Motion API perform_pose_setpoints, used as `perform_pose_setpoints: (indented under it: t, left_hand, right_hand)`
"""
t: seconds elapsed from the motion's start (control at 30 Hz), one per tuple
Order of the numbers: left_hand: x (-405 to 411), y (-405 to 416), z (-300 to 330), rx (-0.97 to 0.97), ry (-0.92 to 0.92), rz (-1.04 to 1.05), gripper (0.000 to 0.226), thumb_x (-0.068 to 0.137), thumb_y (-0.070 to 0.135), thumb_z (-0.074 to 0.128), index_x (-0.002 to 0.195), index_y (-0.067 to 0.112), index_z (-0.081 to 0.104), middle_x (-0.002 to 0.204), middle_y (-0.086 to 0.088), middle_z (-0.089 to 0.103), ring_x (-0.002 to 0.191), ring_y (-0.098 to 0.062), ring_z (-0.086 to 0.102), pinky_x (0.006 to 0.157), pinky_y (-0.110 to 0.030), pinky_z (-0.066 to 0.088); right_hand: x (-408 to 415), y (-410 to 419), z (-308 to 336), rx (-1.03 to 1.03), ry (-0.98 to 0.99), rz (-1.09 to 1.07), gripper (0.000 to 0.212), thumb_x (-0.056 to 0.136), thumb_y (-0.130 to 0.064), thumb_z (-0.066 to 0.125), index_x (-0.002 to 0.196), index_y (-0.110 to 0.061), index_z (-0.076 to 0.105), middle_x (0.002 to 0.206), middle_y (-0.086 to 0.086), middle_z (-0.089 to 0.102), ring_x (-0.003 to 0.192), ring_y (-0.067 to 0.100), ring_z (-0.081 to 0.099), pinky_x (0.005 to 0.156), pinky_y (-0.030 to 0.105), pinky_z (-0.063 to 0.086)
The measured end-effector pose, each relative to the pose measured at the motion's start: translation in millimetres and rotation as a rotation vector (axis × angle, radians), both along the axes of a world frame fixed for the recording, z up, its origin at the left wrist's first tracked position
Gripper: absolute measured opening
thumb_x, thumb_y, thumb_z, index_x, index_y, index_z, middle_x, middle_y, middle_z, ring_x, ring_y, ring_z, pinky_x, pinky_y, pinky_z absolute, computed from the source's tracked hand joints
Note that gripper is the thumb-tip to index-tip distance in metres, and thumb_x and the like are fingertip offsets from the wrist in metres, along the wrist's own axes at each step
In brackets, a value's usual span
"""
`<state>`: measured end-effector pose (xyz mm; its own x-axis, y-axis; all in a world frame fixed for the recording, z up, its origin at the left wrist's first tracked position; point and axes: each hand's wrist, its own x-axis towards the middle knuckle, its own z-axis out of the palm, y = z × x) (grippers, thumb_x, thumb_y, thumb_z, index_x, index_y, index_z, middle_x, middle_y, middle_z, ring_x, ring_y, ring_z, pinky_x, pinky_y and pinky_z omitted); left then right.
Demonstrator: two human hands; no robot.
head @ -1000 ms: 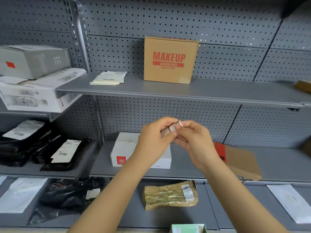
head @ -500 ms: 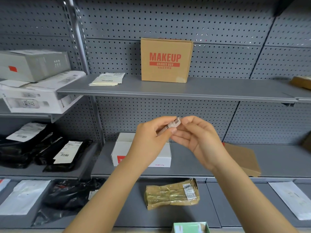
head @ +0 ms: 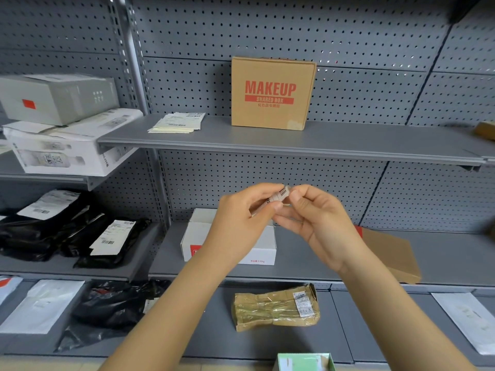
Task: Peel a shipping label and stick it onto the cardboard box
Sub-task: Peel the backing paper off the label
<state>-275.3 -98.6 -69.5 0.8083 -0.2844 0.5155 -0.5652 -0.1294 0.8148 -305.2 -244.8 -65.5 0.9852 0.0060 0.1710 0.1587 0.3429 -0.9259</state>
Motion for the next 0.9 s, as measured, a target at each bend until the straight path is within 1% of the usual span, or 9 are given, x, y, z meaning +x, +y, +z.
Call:
perform_pose_setpoints:
  t: [0.13,0.2,0.23,0.33,0.4,0.57,0.73,0.83,0.9]
  left_hand:
    - [-2,-3,2,-0.013,0.012,-0.013,0.011,0.085,0.011,0.067,0.096,0.011,0.066,0.094,0.005,0.075,0.087,-0.002,0.069,0.079,-0.015,0.049]
    - [-3,-5,2,-0.009,-0.003,0.008,0.008,0.083,0.014,0.070,0.090,0.013,0.066,0.090,0.008,0.074,0.085,0.001,0.068,0.078,-0.012,0.048]
    - [-3,-6,3,-0.002,-0.008,0.022,0.008,0.081,0.017,0.071,0.087,0.016,0.065,0.088,0.012,0.073,0.086,0.003,0.067,0.078,-0.011,0.047]
    - [-4,-9,6,0.040,-0.022,0.078,0.010,0.079,0.028,0.072,0.079,0.022,0.065,0.081,0.017,0.072,0.090,0.008,0.065,0.081,-0.008,0.044]
    - [-3,-8,8,0.071,-0.030,0.097,0.013,0.080,0.030,0.072,0.077,0.019,0.066,0.077,0.014,0.073,0.090,0.009,0.064,0.080,-0.008,0.044]
    - [-2,-4,8,0.119,-0.013,0.072,0.010,0.083,0.021,0.068,0.076,0.013,0.067,0.075,0.008,0.073,0.087,0.005,0.065,0.080,-0.013,0.047]
    - [-4,-2,8,0.091,0.057,0.057,0.011,0.083,0.004,0.062,0.072,0.006,0.065,0.067,0.004,0.070,0.059,0.006,0.059,0.061,-0.006,0.039]
    - [-2,-2,8,0.017,0.150,0.082,0.011,0.083,0.007,0.061,0.073,0.007,0.065,0.062,0.005,0.067,0.056,-0.002,0.057,0.061,-0.016,0.044]
    - [2,-1,4,-0.070,0.224,0.123,0.012,0.083,0.008,0.060,0.074,0.009,0.065,0.062,0.005,0.067,0.063,-0.010,0.062,0.073,-0.029,0.051]
  right_hand:
    - [3,-2,-1,-0.053,-0.039,-0.024,0.014,0.080,-0.021,0.057,0.080,-0.008,0.060,0.078,0.006,0.068,0.080,0.015,0.068,0.079,0.025,0.056]
    - [3,-2,-1,-0.067,-0.071,-0.037,0.011,0.083,-0.017,0.056,0.078,-0.008,0.059,0.079,0.007,0.066,0.084,0.018,0.066,0.081,0.025,0.055]
    - [4,-1,-1,-0.086,-0.086,-0.050,0.011,0.086,-0.013,0.055,0.076,-0.009,0.058,0.077,0.003,0.066,0.082,0.016,0.066,0.082,0.025,0.055]
    - [5,0,-4,-0.232,-0.134,-0.115,0.022,0.092,-0.004,0.051,0.074,-0.013,0.060,0.070,-0.007,0.064,0.076,0.011,0.061,0.083,0.025,0.053]
    - [6,-1,-5,-0.327,-0.157,-0.152,0.023,0.092,-0.004,0.053,0.073,-0.016,0.060,0.069,-0.009,0.063,0.074,0.012,0.060,0.084,0.031,0.052]
    - [7,-1,-6,-0.487,-0.195,-0.187,0.020,0.092,-0.003,0.052,0.075,-0.013,0.057,0.071,-0.006,0.061,0.074,0.010,0.059,0.087,0.037,0.051]
    - [6,3,-9,-0.554,-0.157,-0.196,0.023,0.093,-0.002,0.050,0.074,-0.014,0.054,0.073,-0.003,0.062,0.072,0.006,0.061,0.086,0.033,0.050]
    - [8,6,-12,-0.503,-0.140,-0.199,0.019,0.095,-0.002,0.045,0.079,-0.002,0.055,0.077,-0.001,0.064,0.076,0.006,0.065,0.086,0.029,0.053]
    - [9,8,-13,-0.426,-0.115,-0.198,0.019,0.097,-0.002,0.041,0.085,0.008,0.053,0.079,0.003,0.065,0.078,0.009,0.066,0.083,0.024,0.055]
